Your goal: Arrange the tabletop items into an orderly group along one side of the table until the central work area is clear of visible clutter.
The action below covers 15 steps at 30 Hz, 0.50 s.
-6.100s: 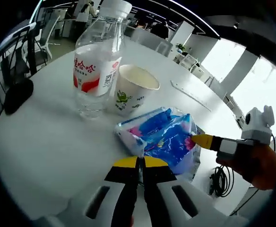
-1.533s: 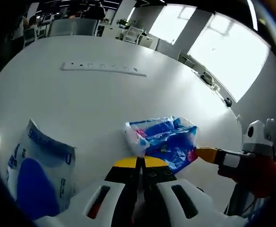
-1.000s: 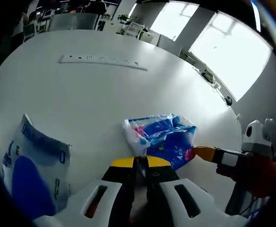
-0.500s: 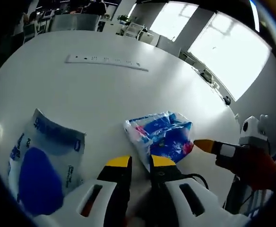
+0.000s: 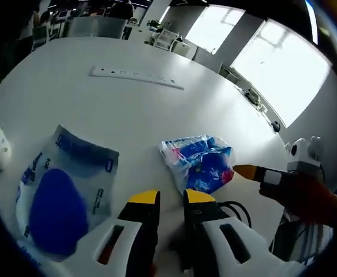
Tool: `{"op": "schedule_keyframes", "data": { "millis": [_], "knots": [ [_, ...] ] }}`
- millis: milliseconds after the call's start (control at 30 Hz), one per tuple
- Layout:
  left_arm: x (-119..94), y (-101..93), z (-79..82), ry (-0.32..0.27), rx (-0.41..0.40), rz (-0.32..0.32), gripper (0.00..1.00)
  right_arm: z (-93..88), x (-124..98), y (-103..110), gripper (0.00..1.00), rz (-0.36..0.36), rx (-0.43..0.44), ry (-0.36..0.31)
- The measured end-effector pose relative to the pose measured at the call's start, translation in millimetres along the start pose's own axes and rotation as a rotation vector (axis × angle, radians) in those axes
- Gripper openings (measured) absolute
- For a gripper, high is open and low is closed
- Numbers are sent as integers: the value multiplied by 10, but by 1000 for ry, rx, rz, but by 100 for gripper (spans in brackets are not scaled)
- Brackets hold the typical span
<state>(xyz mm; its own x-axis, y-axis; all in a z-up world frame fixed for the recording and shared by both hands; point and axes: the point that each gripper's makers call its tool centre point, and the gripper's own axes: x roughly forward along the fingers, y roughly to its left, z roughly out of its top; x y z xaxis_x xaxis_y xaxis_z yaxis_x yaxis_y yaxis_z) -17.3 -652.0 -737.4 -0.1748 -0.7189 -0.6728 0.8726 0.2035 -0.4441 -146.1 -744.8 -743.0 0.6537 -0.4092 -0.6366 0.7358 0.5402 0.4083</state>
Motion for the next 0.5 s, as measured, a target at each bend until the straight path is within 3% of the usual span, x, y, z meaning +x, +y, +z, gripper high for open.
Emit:
{"op": "schedule_keyframes", "data": {
  "millis": [200,500],
  "knots": [
    [-97,17,-78,1,14,-1,13,119,58,-7,9,-3,-37,-2],
    [-311,5,-123,-9,63,-13,15,134,171,-2,4,-5,-49,15]
  ]
}}
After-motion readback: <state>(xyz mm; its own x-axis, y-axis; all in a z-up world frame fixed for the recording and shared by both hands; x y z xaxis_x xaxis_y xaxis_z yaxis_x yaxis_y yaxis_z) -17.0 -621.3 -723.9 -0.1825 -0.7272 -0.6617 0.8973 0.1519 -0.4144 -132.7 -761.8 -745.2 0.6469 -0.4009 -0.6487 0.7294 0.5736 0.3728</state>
